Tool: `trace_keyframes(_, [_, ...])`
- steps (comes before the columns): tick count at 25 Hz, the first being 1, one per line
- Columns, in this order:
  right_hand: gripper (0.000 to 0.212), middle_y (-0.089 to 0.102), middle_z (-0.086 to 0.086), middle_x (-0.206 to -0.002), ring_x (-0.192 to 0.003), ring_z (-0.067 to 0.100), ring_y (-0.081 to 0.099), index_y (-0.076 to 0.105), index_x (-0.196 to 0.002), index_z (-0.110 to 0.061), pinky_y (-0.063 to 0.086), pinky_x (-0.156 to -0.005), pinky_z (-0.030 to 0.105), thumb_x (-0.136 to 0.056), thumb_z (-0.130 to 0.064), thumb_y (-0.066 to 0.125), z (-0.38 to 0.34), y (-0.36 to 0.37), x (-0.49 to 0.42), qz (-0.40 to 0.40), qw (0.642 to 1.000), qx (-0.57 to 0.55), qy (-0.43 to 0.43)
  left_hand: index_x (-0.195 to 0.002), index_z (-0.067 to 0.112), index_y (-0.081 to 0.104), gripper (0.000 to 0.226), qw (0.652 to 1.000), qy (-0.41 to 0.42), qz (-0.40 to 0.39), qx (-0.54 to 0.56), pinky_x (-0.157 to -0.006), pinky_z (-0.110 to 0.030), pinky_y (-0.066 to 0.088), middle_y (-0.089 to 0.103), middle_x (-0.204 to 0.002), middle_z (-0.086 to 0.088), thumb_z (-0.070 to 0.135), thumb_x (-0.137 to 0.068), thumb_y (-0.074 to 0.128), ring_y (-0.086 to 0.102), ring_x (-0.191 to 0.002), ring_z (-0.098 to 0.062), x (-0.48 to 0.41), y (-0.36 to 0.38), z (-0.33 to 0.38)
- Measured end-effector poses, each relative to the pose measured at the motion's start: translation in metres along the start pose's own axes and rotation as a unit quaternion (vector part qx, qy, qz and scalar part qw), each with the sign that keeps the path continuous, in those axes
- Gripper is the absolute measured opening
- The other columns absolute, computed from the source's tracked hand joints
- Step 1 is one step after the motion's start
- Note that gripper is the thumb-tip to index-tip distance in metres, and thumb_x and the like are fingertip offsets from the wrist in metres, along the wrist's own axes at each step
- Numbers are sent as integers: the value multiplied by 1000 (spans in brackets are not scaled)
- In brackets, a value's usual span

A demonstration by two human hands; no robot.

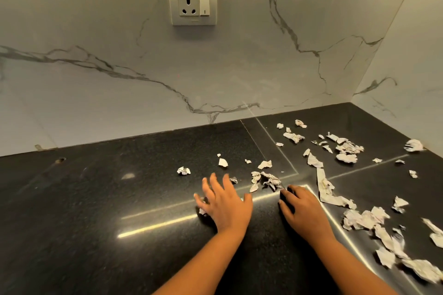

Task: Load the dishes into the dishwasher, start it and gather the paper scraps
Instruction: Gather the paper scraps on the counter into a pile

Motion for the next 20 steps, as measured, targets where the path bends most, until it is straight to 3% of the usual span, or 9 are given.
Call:
trace_keyframes(2, [40,66,10,-98,-87,28,62,70,-102,-9,52,-78,35,-83,-37,48,0,4,1,-12,1000,-1,-1,-140,20,33,76,991,-80,-103,-25,-107,-65,2,22,-152,-13,55,-77,57,7,-143,-35,-6,12,-11])
trace_keyframes(6, [40,66,10,-103,-92,27,62,70,-105,-11,52,-81,36,-83,-37,50,6,5,0,-25,1000,-6,13,-149,17,13,84,977,106,-156,99,-116,-46,-4,13,-156,-10,46,-84,57,1,-145,-26,-22,25,29])
trace_keyframes(8, [36,66,9,-103,-93,27,62,70,-105,-11,52,-81,36,-81,-34,55,4,6,2,-26,1000,-8,15,-149,17,16,80,981,136,-80,110,-116,-42,-8,12,-156,-11,42,-85,57,-4,-145,-27,-34,13,33])
trace_keyframes(10, [36,66,8,-104,-93,25,61,70,-105,-12,52,-81,36,-82,-34,53,5,6,1,-24,1000,-8,10,-146,15,24,82,997,41,36,45,-113,-52,-6,15,-155,-16,49,-80,58,-1,-144,-34,-59,-2,12])
trace_keyframes(11, [38,66,8,-103,-93,25,61,70,-105,-12,52,-81,35,-83,-36,51,5,6,0,-21,1000,-7,7,-146,13,25,87,998,-33,46,12,-110,-60,-4,14,-155,-19,54,-77,59,-1,-144,-38,-71,-6,-5])
trace_keyframes(13, [42,66,7,-102,-91,25,61,70,-103,-11,52,-80,35,-84,-39,45,5,7,-1,-15,1000,-5,4,-147,11,19,97,990,-141,-19,-10,-107,-68,-2,10,-155,-22,65,-75,55,-4,-142,-42,-87,-2,-32])
trace_keyframes(14, [43,66,7,-102,-91,25,61,70,-103,-12,52,-79,35,-84,-40,43,4,7,0,-15,1000,-3,5,-148,10,15,101,988,-142,-59,-16,-110,-64,-1,10,-155,-23,68,-75,53,-3,-142,-42,-93,6,-37])
trace_keyframes(17, [42,66,6,-100,-88,25,62,70,-101,-13,52,-77,34,-83,-40,43,2,3,0,-8,1000,3,4,-149,8,3,106,991,21,-132,-9,-116,-46,2,10,-155,-20,69,-77,51,0,-144,-38,-93,32,-7])
trace_keyframes(20, [43,67,4,-100,-89,23,64,69,-103,-13,52,-78,33,-82,-42,44,-5,-1,0,-10,1000,12,9,-150,10,2,105,958,179,-219,45,-118,-40,5,9,-157,-12,71,-78,47,2,-145,-30,-71,59,46])
Point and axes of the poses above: each hand's wrist, its own x-axis away from the middle knuckle, its own y-axis out of the palm, z = x × y, the point moved 6 cm from there along -x, towards the middle knuckle
